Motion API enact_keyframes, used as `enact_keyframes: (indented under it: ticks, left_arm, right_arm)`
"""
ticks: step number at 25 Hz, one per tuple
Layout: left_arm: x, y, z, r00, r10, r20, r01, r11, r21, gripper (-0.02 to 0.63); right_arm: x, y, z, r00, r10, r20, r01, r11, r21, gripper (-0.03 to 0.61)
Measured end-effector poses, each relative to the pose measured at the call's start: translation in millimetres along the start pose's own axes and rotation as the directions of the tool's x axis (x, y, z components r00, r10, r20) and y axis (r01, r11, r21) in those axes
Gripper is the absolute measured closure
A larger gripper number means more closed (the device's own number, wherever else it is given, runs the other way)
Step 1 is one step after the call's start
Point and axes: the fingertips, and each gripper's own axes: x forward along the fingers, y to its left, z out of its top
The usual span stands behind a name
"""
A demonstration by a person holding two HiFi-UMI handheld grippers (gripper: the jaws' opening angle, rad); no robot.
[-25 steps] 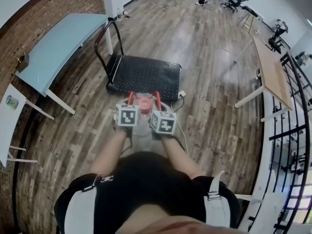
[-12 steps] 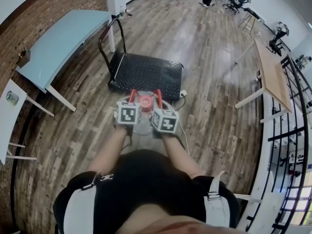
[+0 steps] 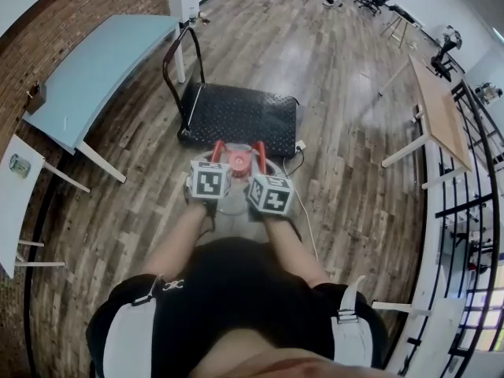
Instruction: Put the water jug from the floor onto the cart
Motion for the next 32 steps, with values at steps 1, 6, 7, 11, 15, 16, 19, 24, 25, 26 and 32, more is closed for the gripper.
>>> enact_keyframes:
  ticks: [1, 6, 7, 11, 15, 16, 19, 24, 25, 26, 32]
  left_arm:
    - [-1.3, 2.7, -0.3, 1.000, -0.003, 0.001, 0.003, 1.000, 0.006, 0.597]
    - [-0.2, 14.2, -2.9, 1.000, -0.024, 0.001, 0.024, 1.000, 0.016, 0.597]
    - [0.7, 15.8, -4.0, 1.000, -0.029, 0.000, 0.029, 0.999, 0.017, 0.597]
    - [8.0, 22.2, -6.6, 0.999, -0.034, -0.008, 0.034, 0.999, 0.026, 0.597]
    - [20.2, 30.3, -8.5, 1.000, -0.020, -0.023, 0.021, 1.000, 0.021, 0.595]
    - [24.4, 33.2, -8.1, 1.000, -0.017, -0.026, 0.017, 1.000, 0.016, 0.595]
    - [37.7, 43.4, -4.8, 0.999, -0.008, -0.042, 0.008, 1.000, -0.010, 0.595]
    - [68.3, 56.2, 7.8, 0.998, 0.013, -0.057, -0.015, 1.000, -0.021, 0.595]
    - [75.2, 57.8, 12.0, 0.998, 0.018, -0.058, -0.020, 0.999, -0.025, 0.595]
    - [82.3, 58.7, 16.0, 0.998, 0.022, -0.059, -0.024, 0.999, -0.028, 0.595]
    - [130.9, 61.1, 48.7, 0.997, 0.043, -0.068, -0.045, 0.998, -0.036, 0.597]
  right_arm:
    - [0.0, 2.8, -1.0, 1.000, -0.004, 0.003, 0.004, 1.000, 0.006, 0.563]
    - [4.8, 11.3, -7.6, 1.000, -0.018, -0.007, 0.018, 1.000, 0.012, 0.563]
    - [6.6, 11.8, -8.9, 1.000, -0.019, -0.012, 0.019, 1.000, 0.012, 0.564]
    - [15.9, 12.1, -11.3, 0.999, -0.018, -0.027, 0.018, 1.000, 0.013, 0.563]
    - [32.2, 12.5, -12.7, 1.000, 0.004, -0.029, -0.003, 1.000, 0.025, 0.563]
    - [37.3, 12.1, -11.7, 1.000, 0.009, -0.027, -0.008, 1.000, 0.026, 0.563]
    - [56.3, 10.1, -7.9, 0.999, 0.022, -0.035, -0.021, 0.999, 0.031, 0.563]
    - [91.6, 0.9, 4.9, 0.997, 0.054, -0.053, -0.053, 0.998, 0.024, 0.563]
    - [100.2, -2.7, 8.1, 0.996, 0.064, -0.061, -0.062, 0.998, 0.023, 0.563]
    - [108.4, -7.2, 11.3, 0.995, 0.071, -0.070, -0.069, 0.997, 0.024, 0.563]
    - [149.9, -35.7, 37.3, 0.991, 0.095, -0.099, -0.094, 0.995, 0.022, 0.564]
